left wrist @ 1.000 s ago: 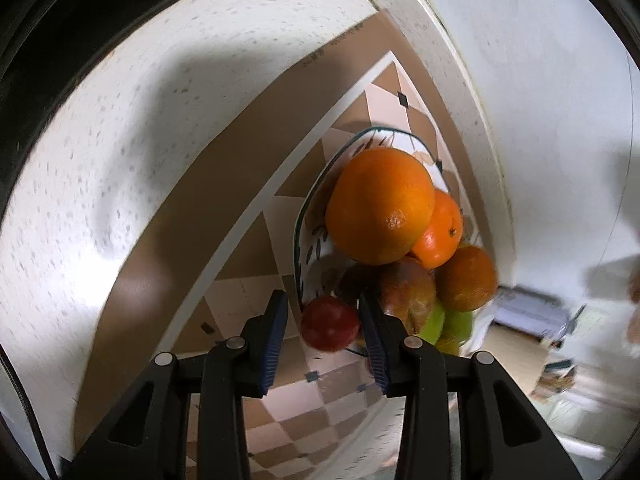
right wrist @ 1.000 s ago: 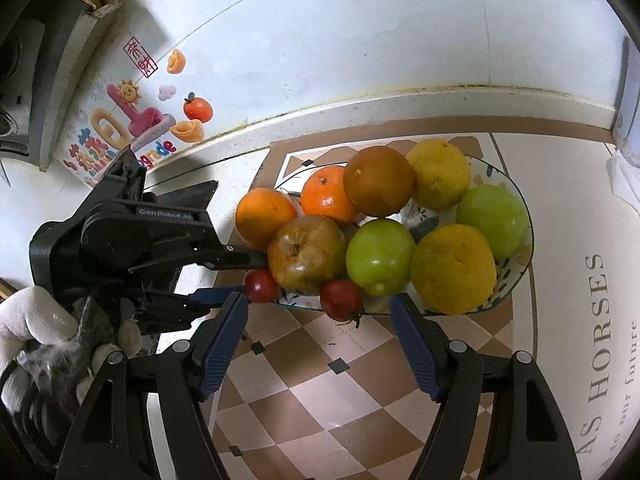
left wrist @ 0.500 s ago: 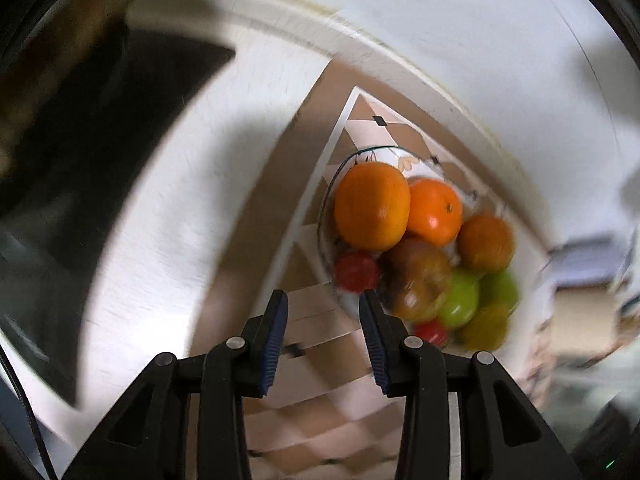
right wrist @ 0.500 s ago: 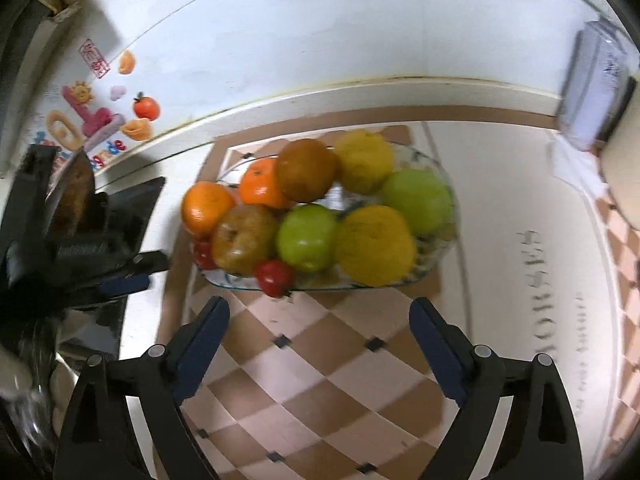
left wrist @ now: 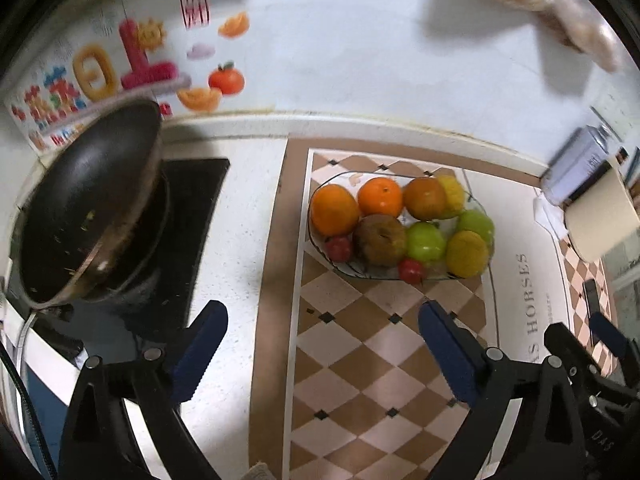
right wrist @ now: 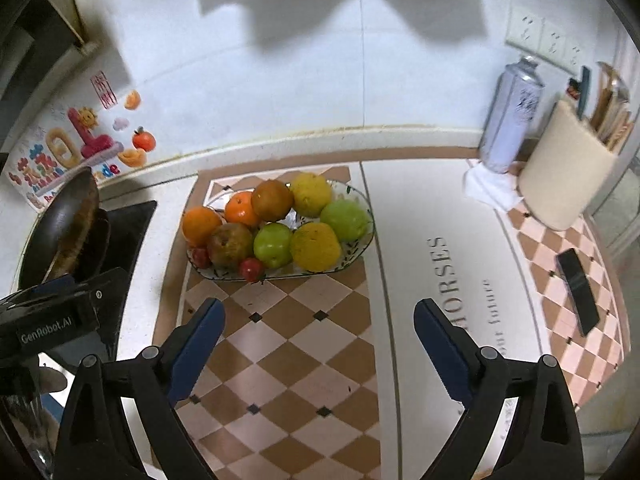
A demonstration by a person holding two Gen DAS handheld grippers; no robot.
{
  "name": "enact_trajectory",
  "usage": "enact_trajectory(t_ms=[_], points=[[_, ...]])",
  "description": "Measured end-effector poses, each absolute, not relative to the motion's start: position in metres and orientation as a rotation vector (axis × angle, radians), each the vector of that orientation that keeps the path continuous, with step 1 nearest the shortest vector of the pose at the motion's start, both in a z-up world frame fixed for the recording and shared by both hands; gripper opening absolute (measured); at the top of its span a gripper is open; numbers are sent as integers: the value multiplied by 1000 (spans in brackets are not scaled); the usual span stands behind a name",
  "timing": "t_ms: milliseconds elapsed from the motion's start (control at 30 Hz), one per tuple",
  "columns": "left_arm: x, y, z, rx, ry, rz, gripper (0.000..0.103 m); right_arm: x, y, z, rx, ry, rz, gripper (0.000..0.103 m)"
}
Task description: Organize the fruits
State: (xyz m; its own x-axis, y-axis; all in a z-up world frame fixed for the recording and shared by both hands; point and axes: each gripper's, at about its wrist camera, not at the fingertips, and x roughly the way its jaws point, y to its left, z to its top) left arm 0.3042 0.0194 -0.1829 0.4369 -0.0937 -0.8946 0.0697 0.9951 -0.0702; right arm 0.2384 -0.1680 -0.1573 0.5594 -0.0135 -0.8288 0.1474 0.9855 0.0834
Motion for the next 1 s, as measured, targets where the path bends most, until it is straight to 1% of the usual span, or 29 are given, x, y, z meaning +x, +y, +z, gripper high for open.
enact_trajectory(t_ms=[367, 700, 1000], points=[[218, 13, -104, 2, 938, -71, 98, 149, -183, -81, 141, 873, -39, 99], [135, 9, -43, -9, 840, -59, 98, 75, -190, -18, 115, 780, 22, 99], [101, 3, -22, -1, 804, -53, 98, 47, -194, 7, 121, 751, 64, 100]])
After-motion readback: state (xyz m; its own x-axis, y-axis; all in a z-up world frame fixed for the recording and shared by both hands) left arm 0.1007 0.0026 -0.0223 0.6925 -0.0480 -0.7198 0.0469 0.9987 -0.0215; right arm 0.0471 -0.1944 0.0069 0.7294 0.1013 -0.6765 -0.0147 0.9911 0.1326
